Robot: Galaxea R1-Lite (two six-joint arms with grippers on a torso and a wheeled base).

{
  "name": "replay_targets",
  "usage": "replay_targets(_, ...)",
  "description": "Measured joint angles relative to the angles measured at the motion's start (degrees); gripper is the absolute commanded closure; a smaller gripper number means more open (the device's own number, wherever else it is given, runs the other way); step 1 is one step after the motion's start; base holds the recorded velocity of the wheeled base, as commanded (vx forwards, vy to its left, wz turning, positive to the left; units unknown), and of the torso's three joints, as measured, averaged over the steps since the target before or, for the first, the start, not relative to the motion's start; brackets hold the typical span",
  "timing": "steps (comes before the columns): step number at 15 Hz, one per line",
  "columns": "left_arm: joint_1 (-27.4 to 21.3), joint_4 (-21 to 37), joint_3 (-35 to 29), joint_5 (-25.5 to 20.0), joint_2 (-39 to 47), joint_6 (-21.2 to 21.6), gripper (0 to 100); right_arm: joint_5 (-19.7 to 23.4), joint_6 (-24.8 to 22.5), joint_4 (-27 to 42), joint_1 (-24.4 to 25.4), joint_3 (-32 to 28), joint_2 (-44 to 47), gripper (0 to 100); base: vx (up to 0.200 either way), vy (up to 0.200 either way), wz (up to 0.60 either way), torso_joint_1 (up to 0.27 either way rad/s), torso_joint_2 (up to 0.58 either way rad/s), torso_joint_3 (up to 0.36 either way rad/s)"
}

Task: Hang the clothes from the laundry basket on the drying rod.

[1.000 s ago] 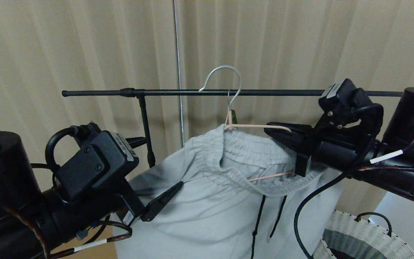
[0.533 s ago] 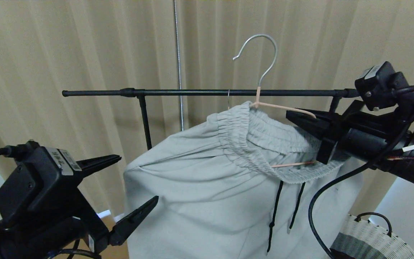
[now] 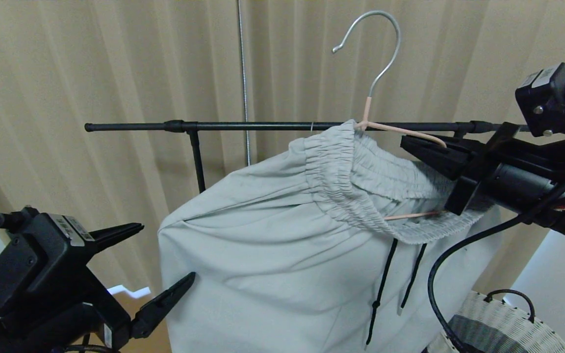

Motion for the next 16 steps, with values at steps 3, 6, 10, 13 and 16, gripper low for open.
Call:
replay_targets(3,0.2,0.0,0.2,0.0,0.4,-0.1,0,0.0,0.0,0.0,0.0,-0.5,0.0,100,0.000,0.000,0.00,0.000,0.00,0.000)
replay_targets(6,0.3,0.0,0.3,0.0,1.4,-0.1,100,0.0,0.0,0.0,0.0,-0.6,0.0,100,0.000,0.000,0.00,0.000,0.00,0.000)
replay_targets(10,0.7,0.0,-0.2,0.1,2.9,-0.1,100,0.0,0.0,0.2,-1.7,-0.5,0.0,100,0.000,0.000,0.00,0.000,0.00,0.000)
replay_targets(13,1.5,0.0,0.1,0.2,3.5,0.3,100,0.0,0.0,0.2,-2.3,-0.4,0.3,100,0.000,0.000,0.00,0.000,0.00,0.000)
replay_targets(16,2.4,0.0,1.0,0.3,3.6,0.4,100,-0.1,0.0,0.4,-3.2,-0.5,0.5,100,0.000,0.000,0.00,0.000,0.00,0.000)
